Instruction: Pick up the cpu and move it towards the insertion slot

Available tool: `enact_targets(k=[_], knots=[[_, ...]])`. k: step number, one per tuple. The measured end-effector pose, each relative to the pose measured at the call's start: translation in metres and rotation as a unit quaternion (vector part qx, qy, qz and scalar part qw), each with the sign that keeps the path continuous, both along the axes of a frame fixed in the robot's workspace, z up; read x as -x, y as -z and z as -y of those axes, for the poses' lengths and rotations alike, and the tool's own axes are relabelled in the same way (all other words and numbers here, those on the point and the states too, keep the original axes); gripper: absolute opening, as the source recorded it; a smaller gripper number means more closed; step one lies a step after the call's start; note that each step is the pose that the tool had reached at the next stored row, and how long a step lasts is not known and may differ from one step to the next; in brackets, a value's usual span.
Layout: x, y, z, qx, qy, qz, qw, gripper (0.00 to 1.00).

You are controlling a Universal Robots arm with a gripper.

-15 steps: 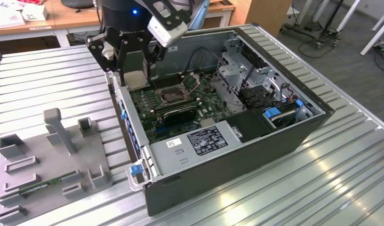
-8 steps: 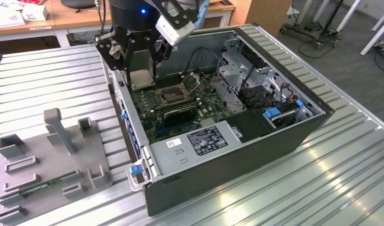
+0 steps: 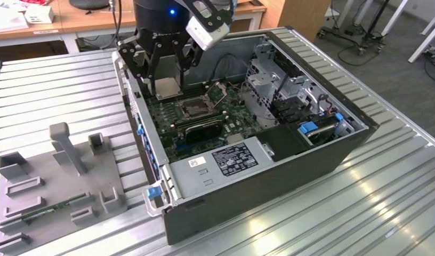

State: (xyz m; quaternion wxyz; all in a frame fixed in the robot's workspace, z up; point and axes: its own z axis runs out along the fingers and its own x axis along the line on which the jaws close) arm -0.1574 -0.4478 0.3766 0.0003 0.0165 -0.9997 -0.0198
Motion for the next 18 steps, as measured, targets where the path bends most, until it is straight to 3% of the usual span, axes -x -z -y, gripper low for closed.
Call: enact_targets(k=[18], knots=[[-0.027,0.0,0.0,0.0,0.0,0.0,1.0,0.55]])
